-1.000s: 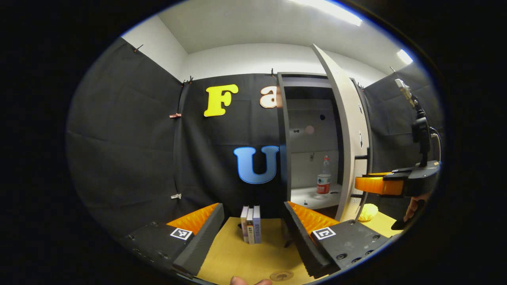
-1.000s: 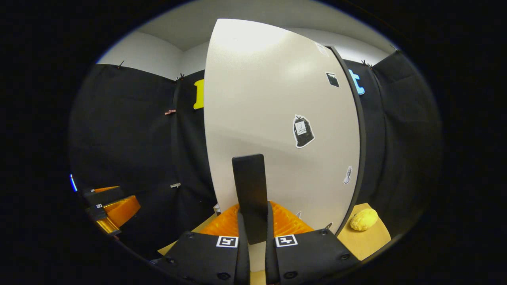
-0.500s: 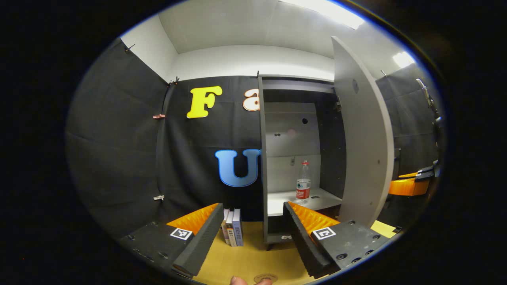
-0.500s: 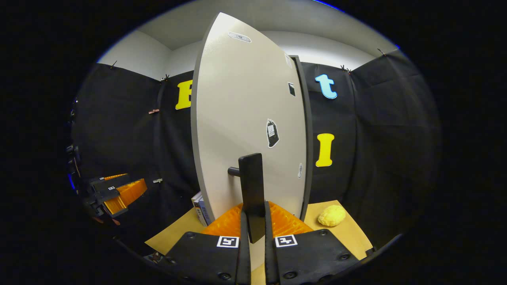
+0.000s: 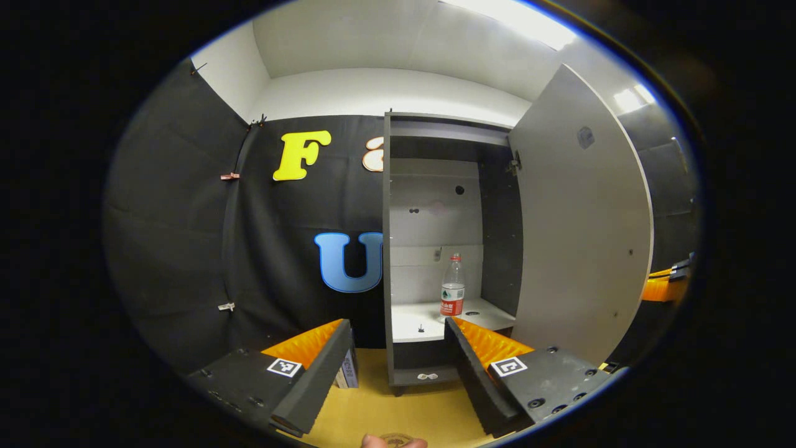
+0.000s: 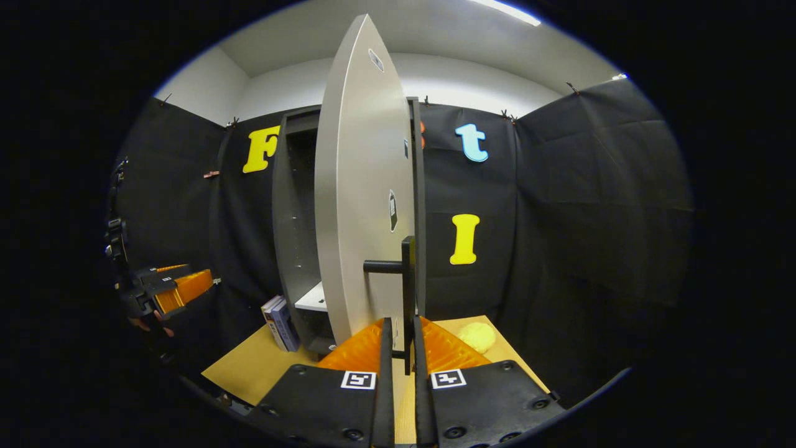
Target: Open the cabinet door with the right hand, grasp the bottle in the cabinet with the left hand and place it on the coaster, then close the cabinet door with the right hand.
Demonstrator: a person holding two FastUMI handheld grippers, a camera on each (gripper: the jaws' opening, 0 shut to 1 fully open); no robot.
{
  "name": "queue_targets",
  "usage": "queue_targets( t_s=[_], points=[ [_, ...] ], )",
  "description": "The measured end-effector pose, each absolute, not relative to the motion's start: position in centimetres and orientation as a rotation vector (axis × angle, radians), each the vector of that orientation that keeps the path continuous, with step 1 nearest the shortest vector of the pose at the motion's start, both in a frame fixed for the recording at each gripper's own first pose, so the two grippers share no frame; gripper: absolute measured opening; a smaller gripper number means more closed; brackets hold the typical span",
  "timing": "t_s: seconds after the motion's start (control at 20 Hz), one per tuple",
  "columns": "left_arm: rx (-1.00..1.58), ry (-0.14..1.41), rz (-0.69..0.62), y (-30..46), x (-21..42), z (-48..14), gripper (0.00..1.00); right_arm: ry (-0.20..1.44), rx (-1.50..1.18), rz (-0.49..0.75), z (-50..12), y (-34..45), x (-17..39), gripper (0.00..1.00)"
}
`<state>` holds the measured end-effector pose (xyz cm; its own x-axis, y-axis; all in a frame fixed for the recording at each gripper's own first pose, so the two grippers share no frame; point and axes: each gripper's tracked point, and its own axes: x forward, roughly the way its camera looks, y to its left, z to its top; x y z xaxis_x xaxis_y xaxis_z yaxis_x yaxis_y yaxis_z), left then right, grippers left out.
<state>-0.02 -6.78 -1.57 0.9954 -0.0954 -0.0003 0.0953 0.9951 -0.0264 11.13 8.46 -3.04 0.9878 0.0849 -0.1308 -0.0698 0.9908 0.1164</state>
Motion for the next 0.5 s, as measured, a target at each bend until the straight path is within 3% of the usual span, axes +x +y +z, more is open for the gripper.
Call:
queue_targets(
  t_s=[0.2,0.5],
  points=[
    [-0.023,0.006,-0.107,-8.4,0.6,-1.5,0.94,0.14,0.137,0.055,-3.1,7.6,11.1,0.12],
    [-0.009,0.007,-0.136,-11.8,2.7,-1.2,0.94,0.144,0.148,0.048,-3.2,6.6,11.2,0.12]
  ],
)
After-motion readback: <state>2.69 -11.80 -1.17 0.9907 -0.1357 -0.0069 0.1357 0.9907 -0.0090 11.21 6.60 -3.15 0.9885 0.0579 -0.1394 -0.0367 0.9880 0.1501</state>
